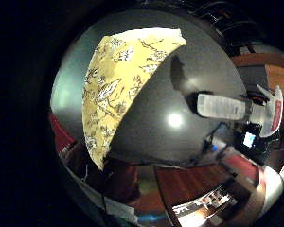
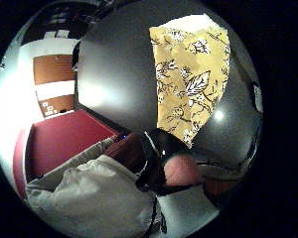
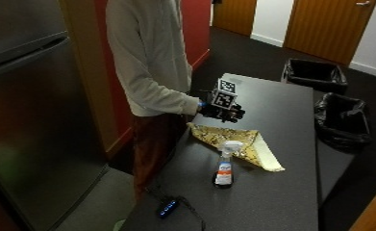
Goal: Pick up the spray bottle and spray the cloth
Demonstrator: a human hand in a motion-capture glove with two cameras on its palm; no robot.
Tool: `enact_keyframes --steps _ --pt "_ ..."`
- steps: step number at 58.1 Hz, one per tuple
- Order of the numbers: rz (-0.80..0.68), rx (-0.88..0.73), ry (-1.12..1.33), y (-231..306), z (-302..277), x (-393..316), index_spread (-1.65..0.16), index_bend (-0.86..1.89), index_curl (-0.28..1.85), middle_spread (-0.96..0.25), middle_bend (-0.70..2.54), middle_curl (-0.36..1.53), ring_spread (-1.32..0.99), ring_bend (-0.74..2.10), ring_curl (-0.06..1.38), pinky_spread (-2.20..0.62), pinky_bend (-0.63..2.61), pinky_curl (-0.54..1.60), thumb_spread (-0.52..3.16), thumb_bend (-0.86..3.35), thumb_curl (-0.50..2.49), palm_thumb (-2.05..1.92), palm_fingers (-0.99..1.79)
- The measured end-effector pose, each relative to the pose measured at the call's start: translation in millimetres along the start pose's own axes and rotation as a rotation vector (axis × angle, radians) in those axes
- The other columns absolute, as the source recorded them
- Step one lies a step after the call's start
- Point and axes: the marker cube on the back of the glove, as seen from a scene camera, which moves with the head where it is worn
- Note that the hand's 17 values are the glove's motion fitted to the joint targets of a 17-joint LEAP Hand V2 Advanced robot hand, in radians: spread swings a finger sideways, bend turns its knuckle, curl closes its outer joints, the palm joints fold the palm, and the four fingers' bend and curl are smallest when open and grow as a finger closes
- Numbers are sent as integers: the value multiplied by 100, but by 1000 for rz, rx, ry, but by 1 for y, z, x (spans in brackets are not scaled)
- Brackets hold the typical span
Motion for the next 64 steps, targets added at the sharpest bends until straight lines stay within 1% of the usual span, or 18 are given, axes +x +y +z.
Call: enact_keyframes --steps 3,7,17,32,42,52,64 --pt "-3 -5 4 1 1 -1 -27 18 6 -1 18 5 2 18 3 13 37 10 50 24 12 46 6" --pt "-10 -4 27 3 -2 6 -34 18 10 -2 18 9 3 19 5 16 39 14 66 22 15 49 3" --pt "-16 29 34 6 -1 3 -42 18 17 -2 19 15 4 20 9 20 40 20 85 13 20 54 1" --pt "24 179 9 18 -12 11 -44 18 24 -2 19 21 5 21 14 22 37 25 94 3 27 60 3" --pt "81 294 -45 31 -18 27 -43 18 26 -1 19 24 5 21 16 22 34 27 96 -2 30 63 6" --pt "168 419 -113 48 -21 48 -43 17 28 -1 19 26 4 21 19 22 34 29 97 -2 32 64 7" --pt "313 578 -218 75 -28 92 -41 15 28 -2 21 28 2 24 21 21 33 30 98 -2 34 65 13"
